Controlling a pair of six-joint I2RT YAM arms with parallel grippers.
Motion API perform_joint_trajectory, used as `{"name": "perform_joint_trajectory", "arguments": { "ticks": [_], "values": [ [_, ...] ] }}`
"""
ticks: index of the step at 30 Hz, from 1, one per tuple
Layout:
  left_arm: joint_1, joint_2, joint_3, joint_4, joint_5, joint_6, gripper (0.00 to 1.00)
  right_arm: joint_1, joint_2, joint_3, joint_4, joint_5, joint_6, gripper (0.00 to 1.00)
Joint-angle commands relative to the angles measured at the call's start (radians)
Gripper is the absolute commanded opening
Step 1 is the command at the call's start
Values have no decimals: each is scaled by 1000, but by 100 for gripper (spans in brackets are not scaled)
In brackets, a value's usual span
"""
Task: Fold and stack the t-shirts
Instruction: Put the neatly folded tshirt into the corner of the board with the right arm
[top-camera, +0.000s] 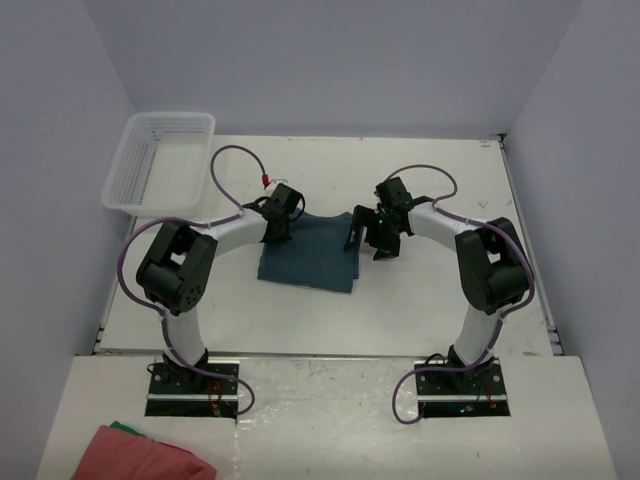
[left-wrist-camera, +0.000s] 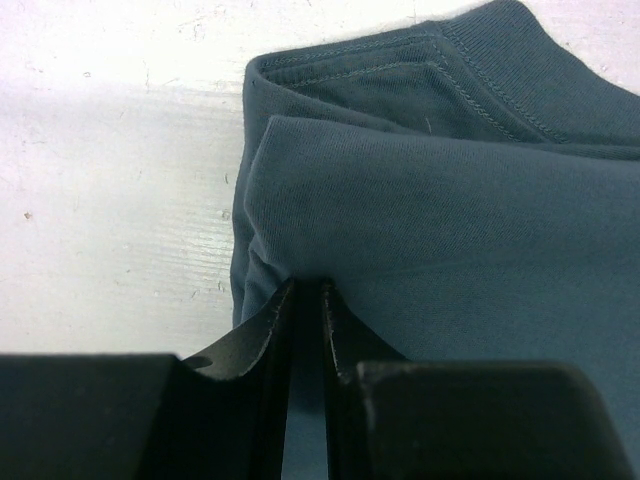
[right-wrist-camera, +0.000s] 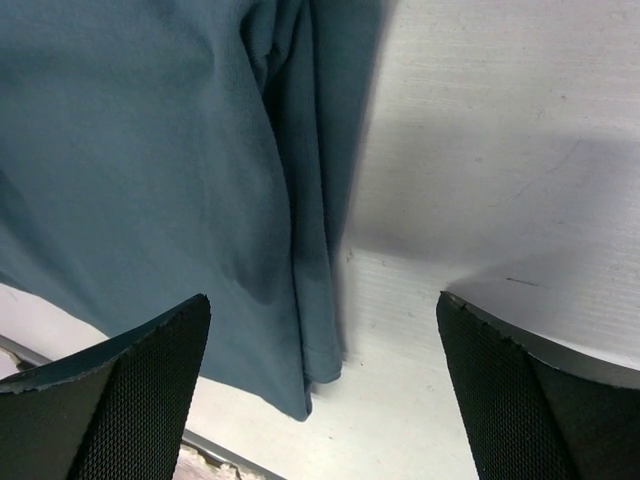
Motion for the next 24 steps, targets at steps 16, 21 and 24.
{"name": "perform_joint_trajectory", "arguments": {
  "ticks": [16,21,24],
  "values": [
    [15,-3,-39,-23,38,-11,17,96,125,50,116,-105,148,93],
    [15,0,-50,-17,43,-6,17,134,147,23,202,-113,214,90],
    [15,-3,-55,-12,41,-5,17,142,154,15,223,-119,231,87]
  ]
}}
